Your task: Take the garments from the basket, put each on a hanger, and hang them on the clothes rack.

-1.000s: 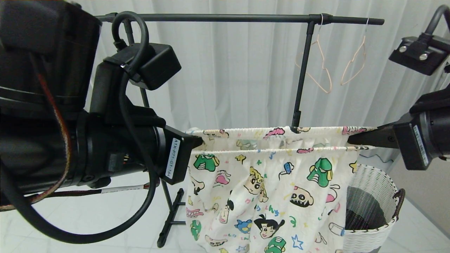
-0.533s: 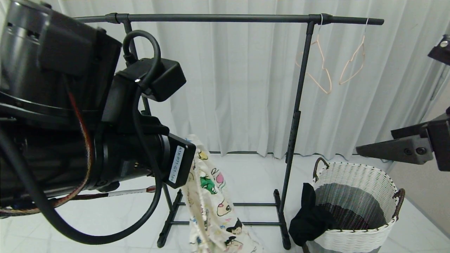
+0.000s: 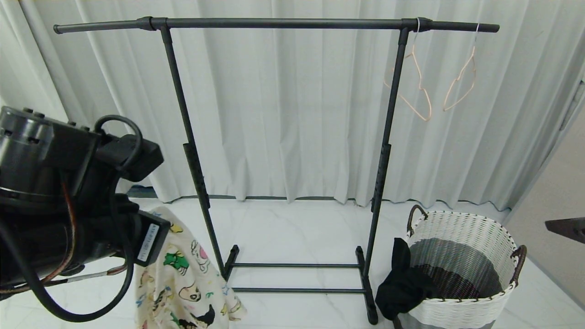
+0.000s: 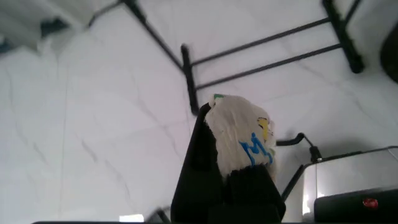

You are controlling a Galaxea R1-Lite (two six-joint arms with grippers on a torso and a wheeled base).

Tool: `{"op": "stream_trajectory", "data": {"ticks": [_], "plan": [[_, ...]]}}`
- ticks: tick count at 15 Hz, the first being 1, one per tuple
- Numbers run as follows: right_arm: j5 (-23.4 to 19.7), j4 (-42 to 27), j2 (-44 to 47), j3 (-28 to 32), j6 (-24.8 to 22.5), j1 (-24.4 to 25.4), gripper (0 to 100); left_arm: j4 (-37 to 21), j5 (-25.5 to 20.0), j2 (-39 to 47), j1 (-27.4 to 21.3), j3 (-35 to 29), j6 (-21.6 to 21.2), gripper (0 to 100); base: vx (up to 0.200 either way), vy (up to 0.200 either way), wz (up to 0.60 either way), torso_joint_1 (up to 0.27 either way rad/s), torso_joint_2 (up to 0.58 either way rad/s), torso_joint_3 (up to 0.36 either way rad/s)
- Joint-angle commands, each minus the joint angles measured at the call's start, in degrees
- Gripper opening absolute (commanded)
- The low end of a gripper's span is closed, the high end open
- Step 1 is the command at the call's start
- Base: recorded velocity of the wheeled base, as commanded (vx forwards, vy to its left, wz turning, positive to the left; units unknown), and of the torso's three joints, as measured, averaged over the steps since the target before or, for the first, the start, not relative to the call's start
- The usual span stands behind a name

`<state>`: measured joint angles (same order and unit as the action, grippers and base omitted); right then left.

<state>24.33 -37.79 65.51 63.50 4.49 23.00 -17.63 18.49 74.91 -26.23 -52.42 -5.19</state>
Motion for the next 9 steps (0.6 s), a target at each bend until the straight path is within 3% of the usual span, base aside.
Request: {"op": "stream_trajectory", "data": {"ticks": [1, 5, 9], "plan": [[0.45, 2.2, -3.64, -4.79, -0.62, -1.56, 100, 3.74, 0.32, -4.07, 3.91, 6.63, 3.08, 0, 0.0, 0.0, 0.0, 0.0, 0.0, 0.0], [0.36, 4.22, -3.02, -4.97, -0.71, -1.65, 100, 4.8, 4.18, -4.86, 4.17, 9.09, 3.44, 0, 0.0, 0.0, 0.0, 0.004, -0.02, -0.015], [0.36, 4.66, -2.41, -3.91, -0.62, -2.96, 100, 4.8, 4.53, -5.83, 4.17, 9.97, 3.26, 0, 0.0, 0.0, 0.0, 0.115, -0.35, -0.221]]}}
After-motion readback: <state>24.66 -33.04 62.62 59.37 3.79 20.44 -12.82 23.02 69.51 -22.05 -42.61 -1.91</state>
